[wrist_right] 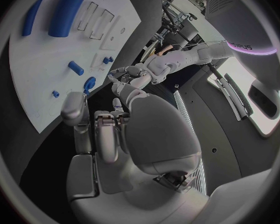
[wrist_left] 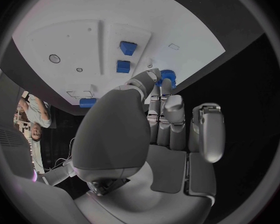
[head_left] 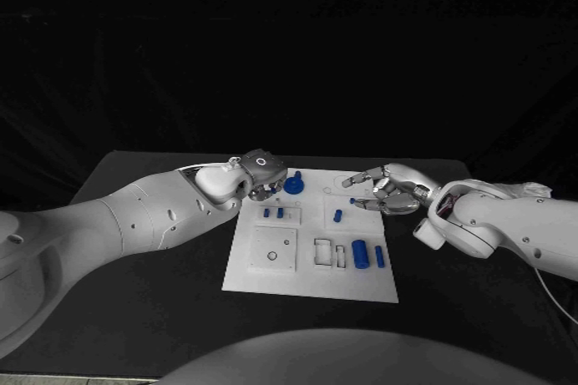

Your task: Assemble the parts on the task board

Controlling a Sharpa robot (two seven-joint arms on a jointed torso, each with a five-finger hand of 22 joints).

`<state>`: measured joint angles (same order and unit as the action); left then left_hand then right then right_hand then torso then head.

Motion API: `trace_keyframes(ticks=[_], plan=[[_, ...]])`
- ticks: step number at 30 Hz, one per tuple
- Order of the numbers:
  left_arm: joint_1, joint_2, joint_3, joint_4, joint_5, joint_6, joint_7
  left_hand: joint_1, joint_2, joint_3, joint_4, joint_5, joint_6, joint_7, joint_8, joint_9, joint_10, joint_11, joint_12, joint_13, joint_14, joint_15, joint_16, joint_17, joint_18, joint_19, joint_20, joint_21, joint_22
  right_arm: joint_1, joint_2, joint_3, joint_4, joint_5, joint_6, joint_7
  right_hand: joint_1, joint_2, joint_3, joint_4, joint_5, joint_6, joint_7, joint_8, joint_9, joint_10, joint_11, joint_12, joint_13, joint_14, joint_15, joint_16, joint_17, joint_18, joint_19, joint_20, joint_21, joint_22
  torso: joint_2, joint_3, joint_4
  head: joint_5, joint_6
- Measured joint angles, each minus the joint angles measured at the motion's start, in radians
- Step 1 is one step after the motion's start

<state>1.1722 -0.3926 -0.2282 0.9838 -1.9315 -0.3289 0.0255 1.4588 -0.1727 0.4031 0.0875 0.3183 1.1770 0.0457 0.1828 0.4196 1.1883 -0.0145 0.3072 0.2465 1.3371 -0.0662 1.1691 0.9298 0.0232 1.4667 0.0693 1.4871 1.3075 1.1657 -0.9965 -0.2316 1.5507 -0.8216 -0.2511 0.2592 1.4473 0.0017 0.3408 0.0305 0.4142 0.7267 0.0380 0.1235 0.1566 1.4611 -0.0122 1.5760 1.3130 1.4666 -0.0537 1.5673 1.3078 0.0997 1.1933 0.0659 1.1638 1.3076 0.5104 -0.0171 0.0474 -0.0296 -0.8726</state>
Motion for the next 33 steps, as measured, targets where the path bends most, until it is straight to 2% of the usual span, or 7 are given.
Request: trace_keyframes(ticks=[9,17,33], plan=[[-0.003,0.022,0.0,-0.023,0.013,0.013,0.002,0.0,0.0,0.0,0.0,-0.003,0.0,0.0,-0.002,-0.002,0.0,0.0,0.0,-0.001,0.0,0.0,0.0,-0.002,0.0,0.0,0.0,0.0,0.0,0.0,-0.004,0.0,0.003,0.0,-0.001,0.002,0.0,0.0,0.0,0.0,0.0,0.0,0.0,0.0,0.0,0.0,0.0,0.0,0.0,0.0,0.0,0.0,0.0,0.0,0.0,0.0,0.0,0.0,0.001,0.0001,0.0001,-0.005,0.0],[-0.014,0.036,0.0,-0.037,0.018,0.031,0.005,0.003,0.003,0.0,0.0,-0.003,0.0,0.0,-0.004,-0.002,0.0,0.0,-0.003,-0.002,0.0,0.0,0.0,-0.004,0.0,0.0,0.0,0.0,0.0,0.0,-0.005,0.0,0.005,0.0,-0.002,0.004,0.0,0.0,0.0,0.0,0.0,0.007,0.0,0.0,0.001,0.0,0.0,0.0,0.0,0.0,0.0,0.0,0.0,0.0,0.0,0.0,0.0,0.0,0.001,0.0,0.0004,-0.005,0.0],[-0.018,0.038,0.001,-0.047,0.021,0.045,0.007,0.004,0.004,-0.003,-0.003,-0.008,-0.002,-0.002,-0.003,-0.003,-0.002,0.002,-0.003,-0.001,0.0,0.0,0.0,-0.011,0.0,0.0,0.0,0.0,0.0,0.0,-0.008,0.0,0.006,0.0,-0.008,0.007,0.0,0.0,0.0,0.0,0.0,0.007,0.0,0.0,0.001,0.0,0.0,-0.002,0.0,0.0,0.0,0.0,0.0,0.0,0.0,0.0,0.0,0.0,0.0,0.0001,0.001,-0.008,0.0]])
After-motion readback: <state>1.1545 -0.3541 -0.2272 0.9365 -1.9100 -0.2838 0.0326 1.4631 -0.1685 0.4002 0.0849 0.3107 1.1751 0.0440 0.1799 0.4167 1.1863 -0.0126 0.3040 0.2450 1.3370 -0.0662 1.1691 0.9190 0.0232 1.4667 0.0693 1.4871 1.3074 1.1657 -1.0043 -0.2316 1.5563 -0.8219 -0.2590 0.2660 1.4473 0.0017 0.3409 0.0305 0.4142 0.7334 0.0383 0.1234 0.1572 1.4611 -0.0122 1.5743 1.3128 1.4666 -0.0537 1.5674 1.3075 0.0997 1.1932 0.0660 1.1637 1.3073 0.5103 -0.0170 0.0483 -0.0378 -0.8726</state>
